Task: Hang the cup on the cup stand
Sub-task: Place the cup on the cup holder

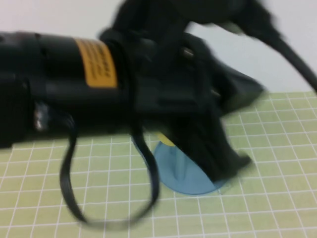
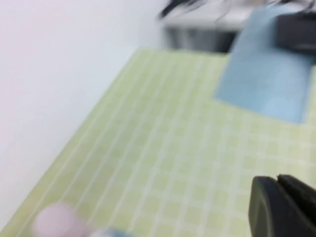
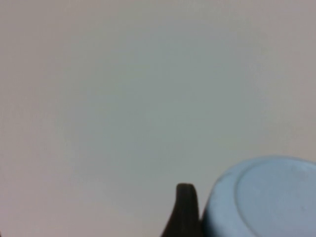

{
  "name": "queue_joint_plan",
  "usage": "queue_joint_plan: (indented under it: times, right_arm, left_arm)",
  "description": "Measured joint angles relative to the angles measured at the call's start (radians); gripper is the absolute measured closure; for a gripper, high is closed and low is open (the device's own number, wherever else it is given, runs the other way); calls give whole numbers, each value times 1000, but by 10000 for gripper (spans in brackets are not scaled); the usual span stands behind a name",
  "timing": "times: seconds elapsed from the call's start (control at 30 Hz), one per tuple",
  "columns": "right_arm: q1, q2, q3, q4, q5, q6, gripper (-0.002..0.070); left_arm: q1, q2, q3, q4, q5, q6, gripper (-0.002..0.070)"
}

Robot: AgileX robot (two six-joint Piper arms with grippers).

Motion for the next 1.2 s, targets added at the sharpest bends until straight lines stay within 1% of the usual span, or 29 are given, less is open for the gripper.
queue_joint_plan:
  times: [0.07,0.17,0.23,0.37,0.53,0.63,0.77,0.9,1.0,1.1,1.2]
  right_arm:
    - [0,95,-59,-117,-24,-2,106]
    - [0,229,-154,-268,-65,-3,106]
    - [0,313,-219,-310,-96,-3,106]
    - [0,485,-338,-357,-169,-18,106]
    - [69,679,-453,-376,-193,-70,106]
    - [152,777,-502,-376,-171,-121,106]
    - [259,896,-559,-376,-108,-182,106]
    - [348,1001,-609,-333,-62,-263,106]
    - [406,1079,-651,-274,-40,-339,106]
    - [441,1158,-692,-235,-34,-391,106]
    - [454,1215,-720,-214,-27,-409,106]
  left_arm:
    - [38,-6,0,56,15,-47,675]
    - [93,-18,9,81,43,-54,676]
    - [133,-24,26,87,43,-58,676]
    - [245,-44,105,86,9,-72,676]
    - [377,-64,248,39,-85,-72,676]
    - [446,-70,320,8,-153,-72,676]
    - [516,-70,373,-26,-212,-72,676]
    - [570,-70,405,-32,-263,-72,676]
    - [608,-70,405,-45,-271,-76,676]
    - [632,-70,405,-47,-273,-77,676]
    - [638,-70,405,-47,-273,-77,676]
